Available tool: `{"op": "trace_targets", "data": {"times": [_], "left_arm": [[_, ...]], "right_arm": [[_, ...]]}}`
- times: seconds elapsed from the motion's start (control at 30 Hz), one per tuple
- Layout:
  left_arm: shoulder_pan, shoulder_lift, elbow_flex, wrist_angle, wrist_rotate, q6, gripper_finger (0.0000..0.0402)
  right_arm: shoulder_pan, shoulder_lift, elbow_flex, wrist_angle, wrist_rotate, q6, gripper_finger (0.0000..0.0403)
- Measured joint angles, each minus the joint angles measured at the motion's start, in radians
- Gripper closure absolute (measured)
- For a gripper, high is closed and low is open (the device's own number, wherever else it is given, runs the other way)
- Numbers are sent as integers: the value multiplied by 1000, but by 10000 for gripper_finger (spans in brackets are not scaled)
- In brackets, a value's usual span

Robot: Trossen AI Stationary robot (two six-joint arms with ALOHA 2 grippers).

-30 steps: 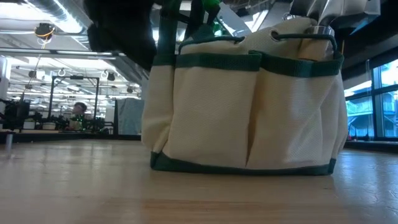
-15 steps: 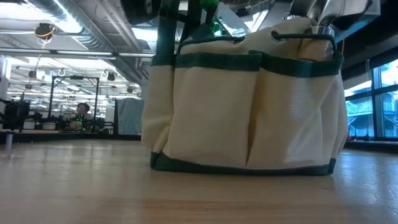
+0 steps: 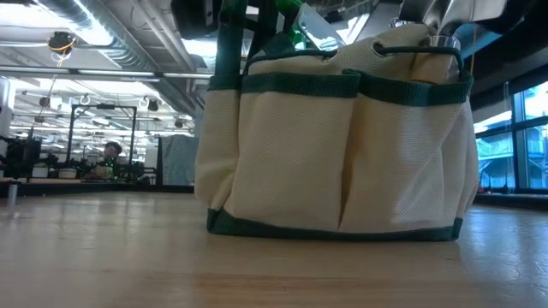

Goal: Pick & Place Garden tools in Gardening bag
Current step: Return to Home Position

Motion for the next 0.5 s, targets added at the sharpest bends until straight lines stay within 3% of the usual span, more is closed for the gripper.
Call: {"op": "trace_targets", "data": {"times": [0.13,0.5], "left_arm": [[0,0,0,0,-4,-1,400],[0,0,0,1,-17,-14,400]], "right_arm": [[0,1,0,32,-79,45,128],[-4,1,0,40,-93,70,130]]}}
